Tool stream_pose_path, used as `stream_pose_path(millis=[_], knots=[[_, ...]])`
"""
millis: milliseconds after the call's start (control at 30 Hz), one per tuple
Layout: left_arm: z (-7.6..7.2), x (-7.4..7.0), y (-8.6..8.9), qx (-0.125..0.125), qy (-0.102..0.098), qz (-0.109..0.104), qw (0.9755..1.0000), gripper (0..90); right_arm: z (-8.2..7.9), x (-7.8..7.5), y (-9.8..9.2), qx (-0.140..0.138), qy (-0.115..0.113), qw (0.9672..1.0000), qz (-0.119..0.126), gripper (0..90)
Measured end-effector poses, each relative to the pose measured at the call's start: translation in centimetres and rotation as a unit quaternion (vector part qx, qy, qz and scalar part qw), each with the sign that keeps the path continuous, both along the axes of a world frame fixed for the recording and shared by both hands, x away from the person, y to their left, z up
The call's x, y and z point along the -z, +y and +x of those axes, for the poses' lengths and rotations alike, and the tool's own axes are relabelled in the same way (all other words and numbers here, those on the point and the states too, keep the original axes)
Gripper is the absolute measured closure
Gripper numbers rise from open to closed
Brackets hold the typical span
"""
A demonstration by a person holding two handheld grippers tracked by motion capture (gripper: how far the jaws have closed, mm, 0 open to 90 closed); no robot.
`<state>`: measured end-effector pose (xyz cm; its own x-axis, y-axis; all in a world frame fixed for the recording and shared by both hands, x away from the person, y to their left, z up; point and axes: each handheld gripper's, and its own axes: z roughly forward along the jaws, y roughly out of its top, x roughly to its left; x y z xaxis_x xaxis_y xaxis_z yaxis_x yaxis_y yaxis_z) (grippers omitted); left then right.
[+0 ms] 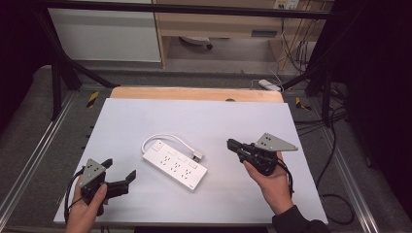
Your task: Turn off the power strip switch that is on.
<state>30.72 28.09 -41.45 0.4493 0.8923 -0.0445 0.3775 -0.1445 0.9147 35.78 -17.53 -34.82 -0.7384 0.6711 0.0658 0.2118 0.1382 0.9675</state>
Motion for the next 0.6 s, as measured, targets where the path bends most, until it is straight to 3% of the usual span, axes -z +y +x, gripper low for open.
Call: stream_pose_path(millis=[600], knots=[[0.0, 0.0, 0.0, 0.001, 0.001, 0.000, 1.0000, 4.8, 1.2, 1.1, 3.0, -0.029, 0.027, 0.9988, -0.028, 90.0]])
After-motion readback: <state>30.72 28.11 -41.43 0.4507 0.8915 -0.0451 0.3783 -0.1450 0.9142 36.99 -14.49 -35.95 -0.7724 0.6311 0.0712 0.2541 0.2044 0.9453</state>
